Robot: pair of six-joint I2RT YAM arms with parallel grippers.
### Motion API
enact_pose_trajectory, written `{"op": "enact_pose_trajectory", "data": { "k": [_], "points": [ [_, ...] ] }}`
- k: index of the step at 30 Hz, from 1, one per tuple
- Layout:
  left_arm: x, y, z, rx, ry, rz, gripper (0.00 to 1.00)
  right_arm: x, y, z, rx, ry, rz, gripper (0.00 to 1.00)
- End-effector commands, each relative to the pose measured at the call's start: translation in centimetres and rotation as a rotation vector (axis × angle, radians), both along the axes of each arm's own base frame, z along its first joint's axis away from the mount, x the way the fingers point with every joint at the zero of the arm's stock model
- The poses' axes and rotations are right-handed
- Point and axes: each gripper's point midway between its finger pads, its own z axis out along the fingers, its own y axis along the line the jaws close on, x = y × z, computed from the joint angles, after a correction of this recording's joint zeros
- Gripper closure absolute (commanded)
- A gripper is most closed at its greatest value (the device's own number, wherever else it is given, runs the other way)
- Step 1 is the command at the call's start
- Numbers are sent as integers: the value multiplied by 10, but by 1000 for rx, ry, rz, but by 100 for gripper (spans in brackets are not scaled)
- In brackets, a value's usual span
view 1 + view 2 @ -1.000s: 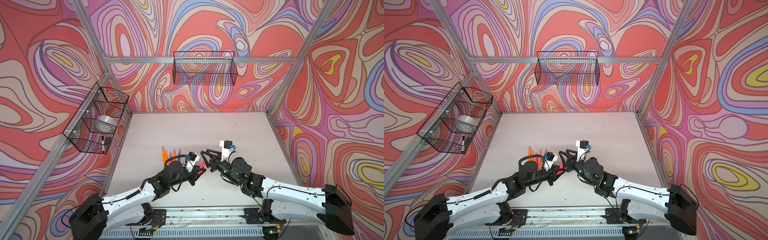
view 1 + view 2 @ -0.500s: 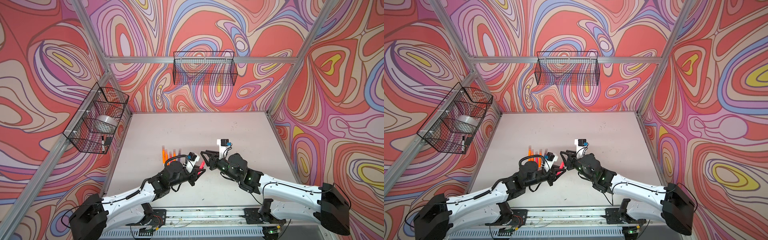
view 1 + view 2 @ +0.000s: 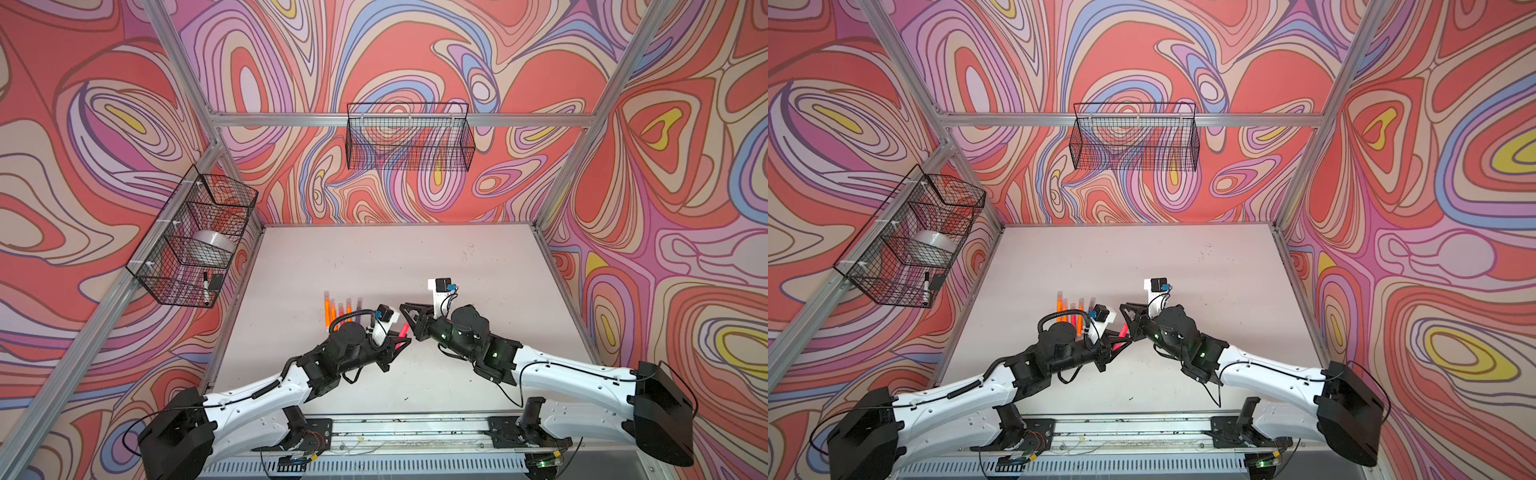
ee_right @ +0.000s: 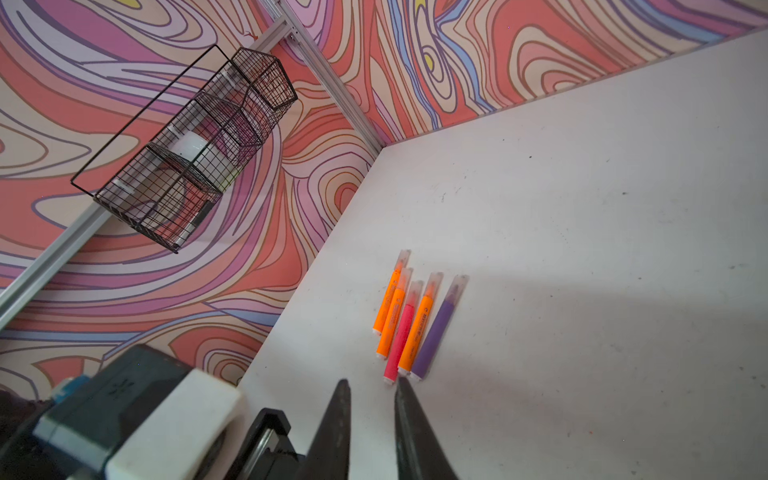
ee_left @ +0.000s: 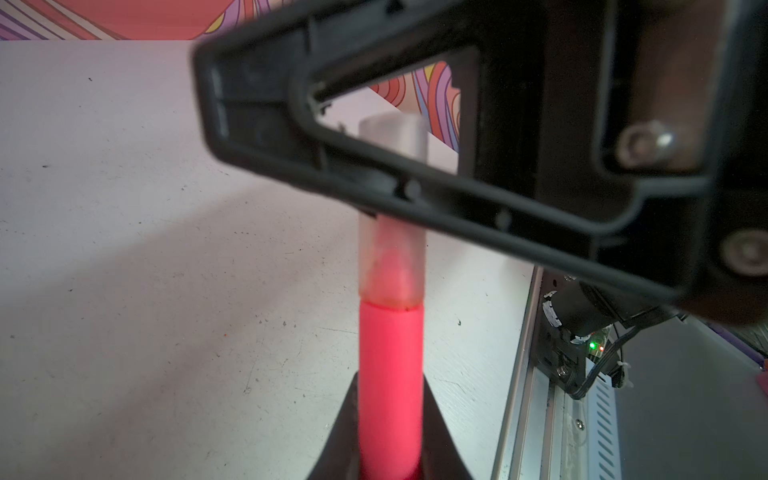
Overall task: Insert the pens into the pen caps
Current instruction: 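Press the cap down onto the highlighter with the right gripper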
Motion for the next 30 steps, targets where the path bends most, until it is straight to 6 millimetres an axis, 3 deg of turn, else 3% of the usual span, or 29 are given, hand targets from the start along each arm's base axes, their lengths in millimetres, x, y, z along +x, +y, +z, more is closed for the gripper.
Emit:
{"op": "enact_pose_trajectory", "data": {
  "k": [1, 3, 9, 12, 15, 16, 21, 24, 30],
  "points": [
    [2, -3, 14, -19, -33, -5, 100, 1, 6, 6, 1, -6, 25, 93],
    [2, -2, 14, -18, -26, 2, 100, 0, 9, 1, -10, 4, 36, 100],
    [8, 3, 23, -39, -6, 22, 100, -15, 19, -14, -23, -12, 88, 100],
    [10, 2, 42, -142, 65, -13, 100, -24, 22, -19, -6, -22, 116, 100],
    [-10, -14, 70, -244, 110, -176, 100, -32, 20, -18, 48, -45, 145, 100],
    [-15, -20, 92, -273, 93, -236, 100, -35, 20, -16, 65, -58, 161, 100],
    [-28, -36, 113, -298, 125, -383, 100, -46, 12, -15, 83, -87, 188, 100],
    [-17, -34, 115, -292, 87, -320, 100, -47, 5, -21, 86, -68, 168, 100],
    [11, -8, 119, -101, -105, -25, 100, -42, -1, -44, 19, 50, 85, 100]
  ]
}}
